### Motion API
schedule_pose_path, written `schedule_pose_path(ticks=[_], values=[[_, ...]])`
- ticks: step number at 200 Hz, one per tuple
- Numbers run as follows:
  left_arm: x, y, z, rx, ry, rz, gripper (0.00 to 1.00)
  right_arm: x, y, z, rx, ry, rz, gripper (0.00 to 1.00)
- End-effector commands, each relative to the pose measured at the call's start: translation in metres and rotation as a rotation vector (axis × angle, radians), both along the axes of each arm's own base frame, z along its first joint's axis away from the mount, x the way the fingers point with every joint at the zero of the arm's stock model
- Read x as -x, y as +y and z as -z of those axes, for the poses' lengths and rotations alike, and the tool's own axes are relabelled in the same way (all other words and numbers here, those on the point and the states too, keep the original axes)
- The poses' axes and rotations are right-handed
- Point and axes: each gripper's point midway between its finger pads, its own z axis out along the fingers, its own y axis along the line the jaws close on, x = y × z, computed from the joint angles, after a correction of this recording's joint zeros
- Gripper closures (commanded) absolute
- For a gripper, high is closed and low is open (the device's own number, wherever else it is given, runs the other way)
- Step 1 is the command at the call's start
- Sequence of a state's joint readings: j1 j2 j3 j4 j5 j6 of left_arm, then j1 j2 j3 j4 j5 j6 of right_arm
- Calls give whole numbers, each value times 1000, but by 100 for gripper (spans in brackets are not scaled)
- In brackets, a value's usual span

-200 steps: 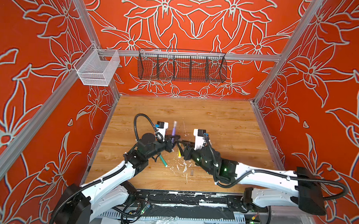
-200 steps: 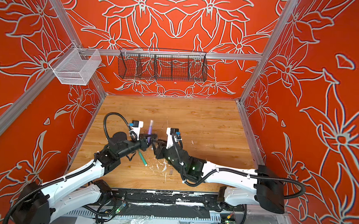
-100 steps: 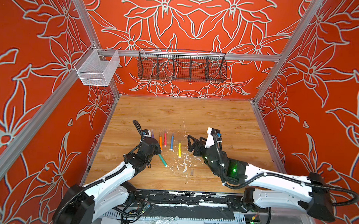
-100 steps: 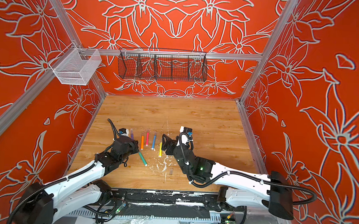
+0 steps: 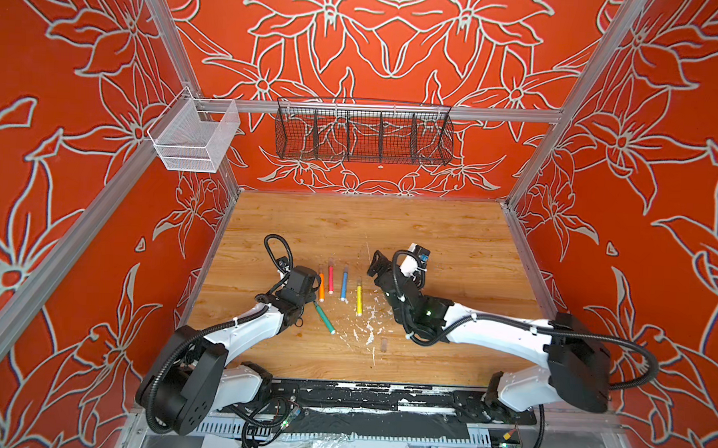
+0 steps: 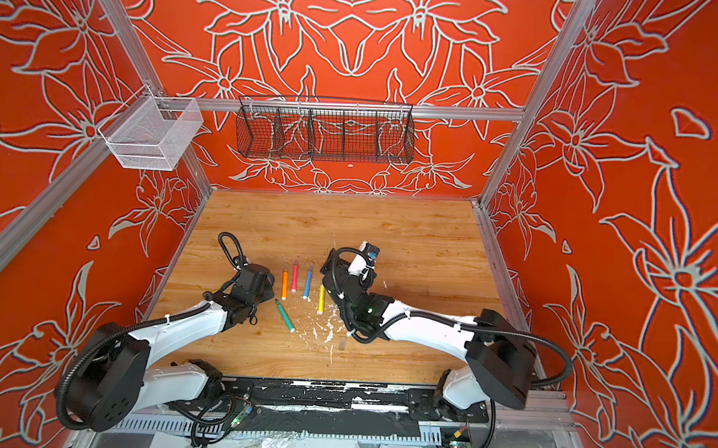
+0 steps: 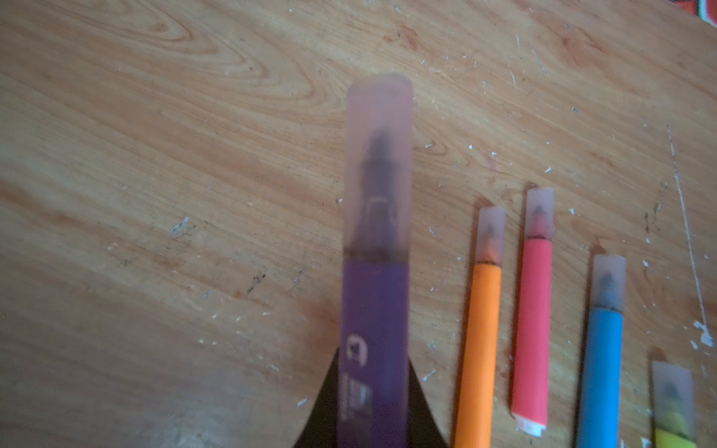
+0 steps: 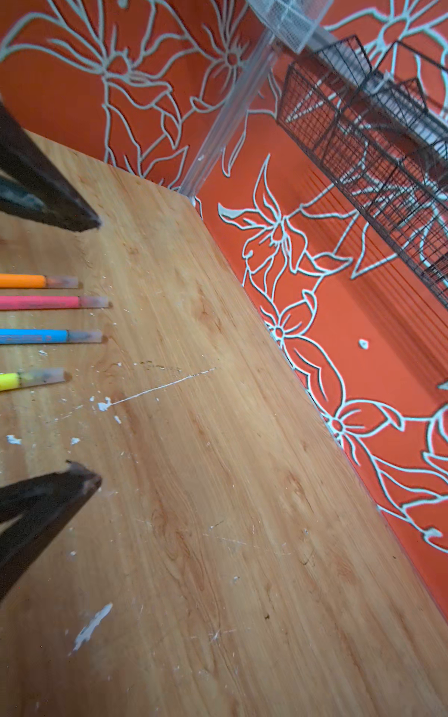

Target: Insert the pens into the pen caps

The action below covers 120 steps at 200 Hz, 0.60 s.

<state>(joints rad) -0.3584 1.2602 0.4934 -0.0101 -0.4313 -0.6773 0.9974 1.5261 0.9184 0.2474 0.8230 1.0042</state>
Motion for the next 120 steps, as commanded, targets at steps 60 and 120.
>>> schedule_pose_path(ticks=[60, 120], values=[[0, 12, -25, 2, -72, -68, 61, -79, 16, 21, -61, -40, 173, 6], [16, 15, -45, 32, -102, -53, 45, -102, 31, 39, -32, -54, 228, 7]])
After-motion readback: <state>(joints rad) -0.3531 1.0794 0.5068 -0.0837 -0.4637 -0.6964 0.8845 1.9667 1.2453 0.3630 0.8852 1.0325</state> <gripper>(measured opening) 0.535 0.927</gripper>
